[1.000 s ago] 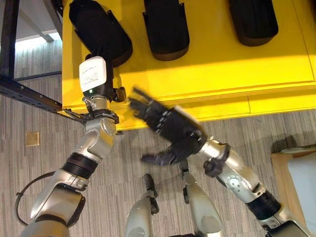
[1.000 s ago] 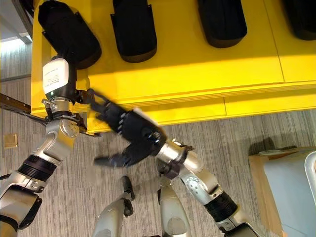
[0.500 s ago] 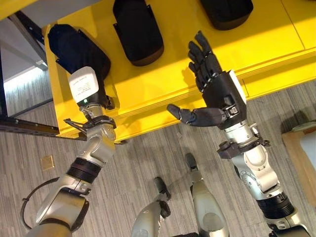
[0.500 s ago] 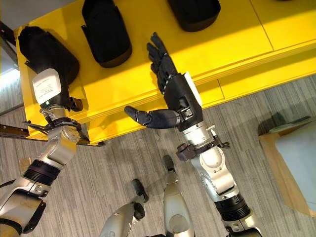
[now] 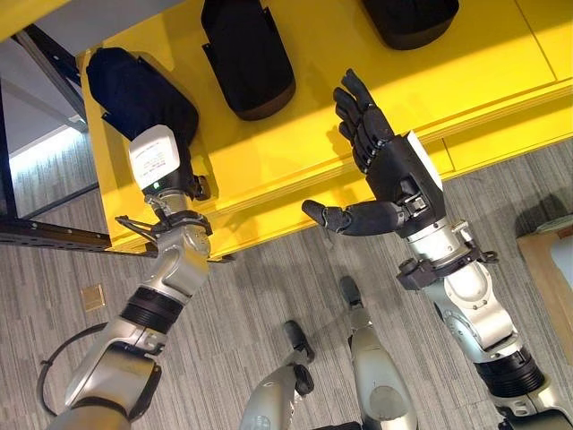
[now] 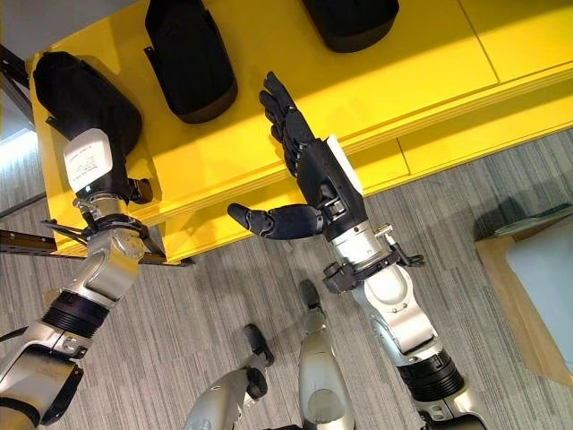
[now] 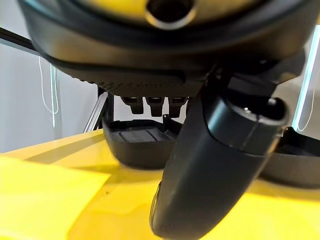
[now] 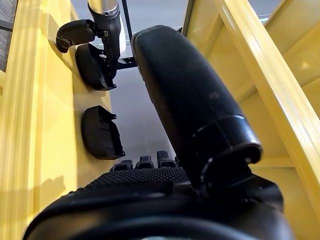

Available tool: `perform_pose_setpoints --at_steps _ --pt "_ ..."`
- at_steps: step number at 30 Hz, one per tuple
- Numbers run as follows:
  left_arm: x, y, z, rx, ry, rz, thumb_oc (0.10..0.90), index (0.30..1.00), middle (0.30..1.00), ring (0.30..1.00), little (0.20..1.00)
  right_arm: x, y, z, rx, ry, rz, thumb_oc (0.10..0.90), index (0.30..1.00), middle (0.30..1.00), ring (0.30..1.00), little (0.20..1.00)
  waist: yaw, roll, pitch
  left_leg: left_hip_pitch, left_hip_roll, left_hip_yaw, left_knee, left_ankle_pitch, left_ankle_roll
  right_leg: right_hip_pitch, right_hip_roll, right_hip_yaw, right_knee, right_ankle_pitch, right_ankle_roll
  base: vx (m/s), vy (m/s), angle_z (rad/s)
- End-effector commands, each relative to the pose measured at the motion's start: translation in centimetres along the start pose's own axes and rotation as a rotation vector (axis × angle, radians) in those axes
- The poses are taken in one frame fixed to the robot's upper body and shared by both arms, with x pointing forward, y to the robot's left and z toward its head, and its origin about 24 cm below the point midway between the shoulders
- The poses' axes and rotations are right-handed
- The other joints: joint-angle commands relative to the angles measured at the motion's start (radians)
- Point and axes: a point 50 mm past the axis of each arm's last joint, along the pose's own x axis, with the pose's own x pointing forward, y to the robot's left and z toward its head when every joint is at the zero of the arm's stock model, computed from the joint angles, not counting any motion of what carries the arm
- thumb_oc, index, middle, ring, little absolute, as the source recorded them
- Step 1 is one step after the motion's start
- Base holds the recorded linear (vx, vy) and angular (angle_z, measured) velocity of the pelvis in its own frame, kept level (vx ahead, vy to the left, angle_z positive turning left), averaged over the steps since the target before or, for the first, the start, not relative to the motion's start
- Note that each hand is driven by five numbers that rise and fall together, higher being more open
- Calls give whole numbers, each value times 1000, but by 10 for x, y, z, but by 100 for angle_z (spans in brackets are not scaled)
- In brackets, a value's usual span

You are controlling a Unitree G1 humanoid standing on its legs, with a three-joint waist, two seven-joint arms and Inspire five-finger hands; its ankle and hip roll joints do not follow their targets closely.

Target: Move parts from the plastic box to the shelf.

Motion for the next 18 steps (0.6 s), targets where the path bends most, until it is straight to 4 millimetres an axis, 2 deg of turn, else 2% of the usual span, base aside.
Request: perform_pose_setpoints --at_steps 1,18 --pt "3 5 8 7 -59 26 900 1000 1000 1000 1000 8 18 61 -18 -324 97 900 1000 1000 1000 1000 -52 5 -44 -55 48 -18 160 -62 -31 -4 -55 -83 160 -181 44 0 0 0" --pt "-15 0 -18 211 -109 -30 900 1000 1000 1000 1000 3 10 60 -77 -312 59 900 1000 1000 1000 1000 -24 14 -42 -73 42 -36 174 -62 -25 -11 -69 -90 165 -176 46 4 3 -2"
